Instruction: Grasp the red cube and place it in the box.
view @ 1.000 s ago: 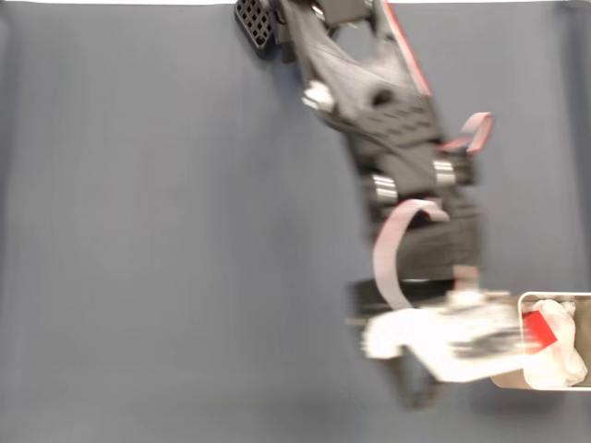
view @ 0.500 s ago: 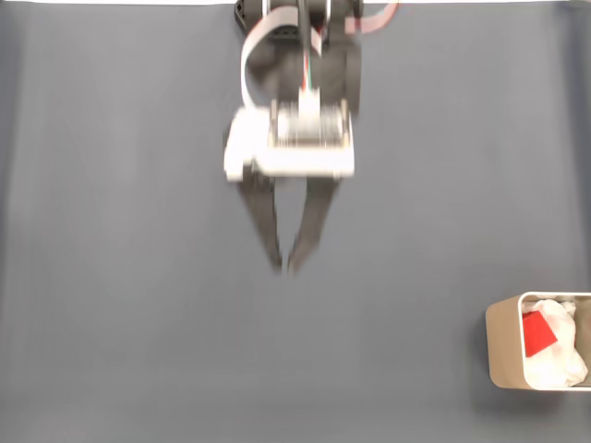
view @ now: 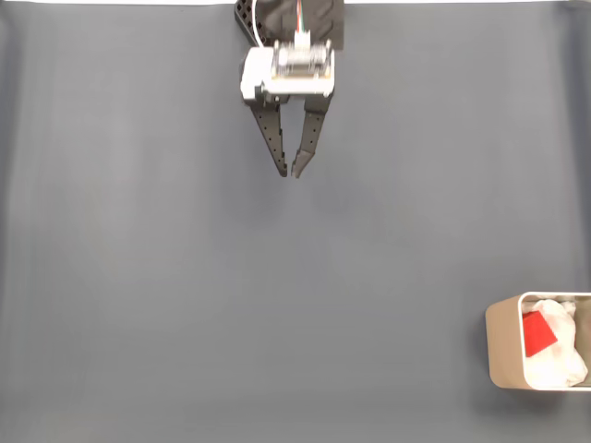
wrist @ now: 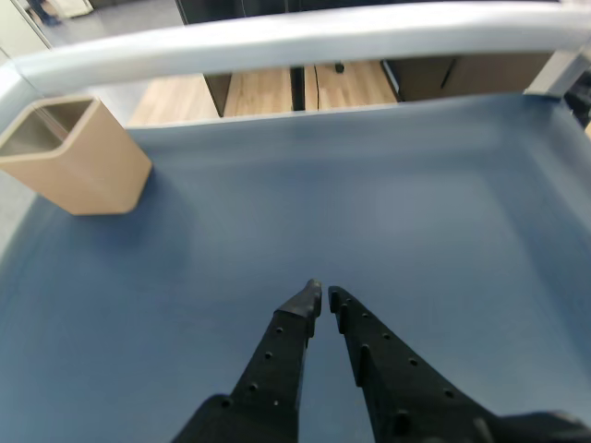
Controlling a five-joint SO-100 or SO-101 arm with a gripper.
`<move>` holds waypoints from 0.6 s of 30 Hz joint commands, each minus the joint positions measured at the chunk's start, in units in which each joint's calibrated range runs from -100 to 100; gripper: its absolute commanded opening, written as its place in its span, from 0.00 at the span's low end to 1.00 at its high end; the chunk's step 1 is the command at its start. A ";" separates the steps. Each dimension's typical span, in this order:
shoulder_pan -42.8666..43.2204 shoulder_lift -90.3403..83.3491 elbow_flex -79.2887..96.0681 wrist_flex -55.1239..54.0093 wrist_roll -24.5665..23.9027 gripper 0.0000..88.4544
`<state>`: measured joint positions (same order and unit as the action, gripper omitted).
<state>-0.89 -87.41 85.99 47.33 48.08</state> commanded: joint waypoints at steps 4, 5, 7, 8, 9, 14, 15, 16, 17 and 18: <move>1.74 -6.44 10.18 7.26 -1.86 0.00; 1.53 -7.05 11.46 8.48 -1.95 0.00; 1.03 -8.26 13.47 11.19 -1.90 0.00; 0.96 -8.35 13.65 12.67 -2.00 0.00; 0.96 -8.43 13.74 13.81 -2.20 0.00; 1.88 -10.86 13.83 18.98 -2.20 0.00; 2.10 -11.38 13.83 20.21 -2.10 0.00; 2.10 -11.90 13.83 21.27 -1.95 0.00; 2.10 -12.25 13.83 22.01 -1.86 0.00; 2.10 -12.42 13.83 22.58 -1.76 0.00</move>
<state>0.74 -98.78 99.37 67.86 46.03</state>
